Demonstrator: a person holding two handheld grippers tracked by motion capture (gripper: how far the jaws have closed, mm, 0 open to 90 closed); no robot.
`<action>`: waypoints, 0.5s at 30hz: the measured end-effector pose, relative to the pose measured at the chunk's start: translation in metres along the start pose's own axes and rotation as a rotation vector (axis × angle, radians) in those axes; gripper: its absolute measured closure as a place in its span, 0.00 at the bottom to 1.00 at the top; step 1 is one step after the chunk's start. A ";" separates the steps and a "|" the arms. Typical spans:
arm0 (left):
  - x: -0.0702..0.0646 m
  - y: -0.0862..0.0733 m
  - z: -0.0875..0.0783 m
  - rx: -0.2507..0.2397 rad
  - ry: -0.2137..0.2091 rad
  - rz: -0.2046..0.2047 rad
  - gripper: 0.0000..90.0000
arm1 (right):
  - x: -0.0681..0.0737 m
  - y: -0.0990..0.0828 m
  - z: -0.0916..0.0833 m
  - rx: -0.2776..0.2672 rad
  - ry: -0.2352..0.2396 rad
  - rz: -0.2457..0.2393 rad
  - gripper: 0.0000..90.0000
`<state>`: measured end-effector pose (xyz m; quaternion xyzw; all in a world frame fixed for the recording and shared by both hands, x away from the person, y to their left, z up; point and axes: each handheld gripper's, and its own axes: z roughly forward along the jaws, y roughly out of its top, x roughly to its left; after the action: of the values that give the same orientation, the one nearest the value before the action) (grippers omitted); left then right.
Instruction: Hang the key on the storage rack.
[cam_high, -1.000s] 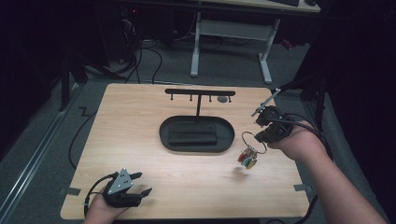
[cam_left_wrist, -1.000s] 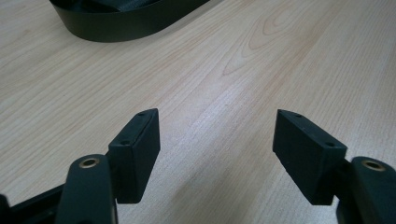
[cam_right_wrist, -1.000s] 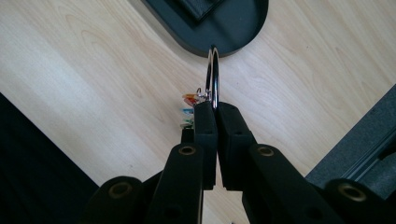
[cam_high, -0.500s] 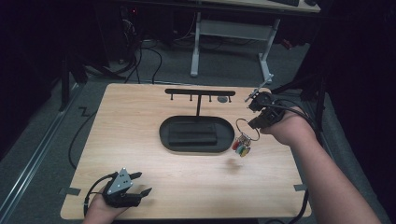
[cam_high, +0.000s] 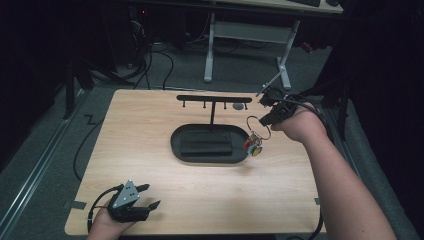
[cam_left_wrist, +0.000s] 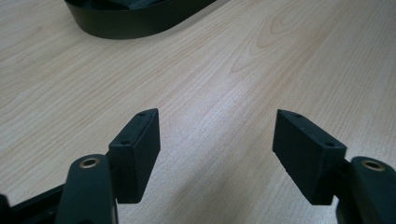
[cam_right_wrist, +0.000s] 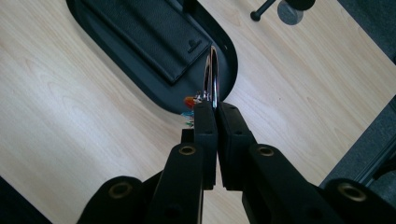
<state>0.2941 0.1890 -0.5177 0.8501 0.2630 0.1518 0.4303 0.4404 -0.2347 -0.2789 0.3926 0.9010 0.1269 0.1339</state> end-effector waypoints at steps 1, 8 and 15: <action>0.000 0.000 0.000 0.003 -0.001 0.003 0.36 | -0.001 0.002 0.001 0.000 -0.001 -0.002 0.97; 0.000 0.000 0.001 0.007 0.007 0.011 0.36 | -0.007 0.017 0.016 -0.005 0.010 0.015 0.97; 0.000 0.000 0.000 0.013 0.012 0.016 0.36 | -0.014 0.026 0.028 -0.013 0.022 0.015 0.97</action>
<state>0.2942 0.1888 -0.5183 0.8540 0.2595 0.1586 0.4221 0.4769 -0.2243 -0.2939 0.3972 0.8986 0.1378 0.1256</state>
